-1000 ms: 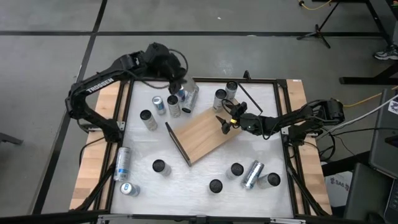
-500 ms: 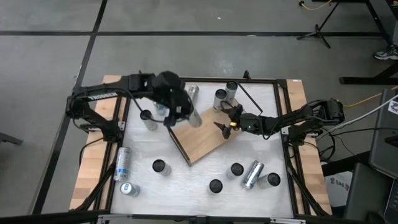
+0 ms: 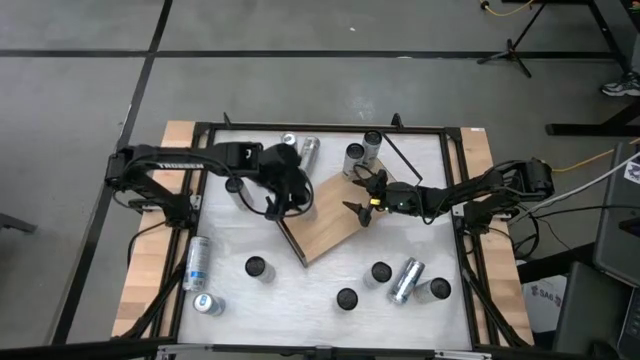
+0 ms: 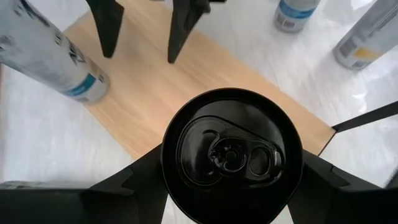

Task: Place canned beverage on shelf
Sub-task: Put the white yellow soda can on the shelf

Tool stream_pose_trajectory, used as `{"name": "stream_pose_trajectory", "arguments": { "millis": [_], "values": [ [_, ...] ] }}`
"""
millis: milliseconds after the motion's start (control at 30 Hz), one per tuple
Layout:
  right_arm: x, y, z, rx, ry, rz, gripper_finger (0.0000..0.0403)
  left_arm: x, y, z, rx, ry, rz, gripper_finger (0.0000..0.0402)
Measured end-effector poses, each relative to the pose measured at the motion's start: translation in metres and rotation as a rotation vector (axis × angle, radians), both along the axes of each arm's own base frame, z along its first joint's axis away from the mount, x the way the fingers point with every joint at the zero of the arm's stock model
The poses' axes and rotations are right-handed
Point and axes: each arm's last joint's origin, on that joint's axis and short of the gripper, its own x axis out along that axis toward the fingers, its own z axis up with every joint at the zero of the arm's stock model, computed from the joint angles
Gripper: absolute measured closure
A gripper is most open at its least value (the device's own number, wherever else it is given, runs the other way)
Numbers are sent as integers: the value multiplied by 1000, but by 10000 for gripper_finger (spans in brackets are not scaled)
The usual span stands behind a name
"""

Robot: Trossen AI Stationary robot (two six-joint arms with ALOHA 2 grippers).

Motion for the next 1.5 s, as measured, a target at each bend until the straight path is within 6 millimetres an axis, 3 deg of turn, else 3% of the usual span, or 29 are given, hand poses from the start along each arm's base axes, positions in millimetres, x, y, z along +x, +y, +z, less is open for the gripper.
{"name": "stream_pose_trajectory", "arguments": {
  "millis": [200, 633, 1500],
  "values": [
    [0, 0, 0, 0, 0, 0, 27, -2, 0, -14, 1, 34, 4, 166],
    [0, 0, 0, 0, -1, 0, 27, -3, 0, -15, 1, 35, 6, 163],
    [0, 0, 0, 0, -4, 0, 27, -3, 0, -15, -3, 38, 14, 52]
  ]
}}
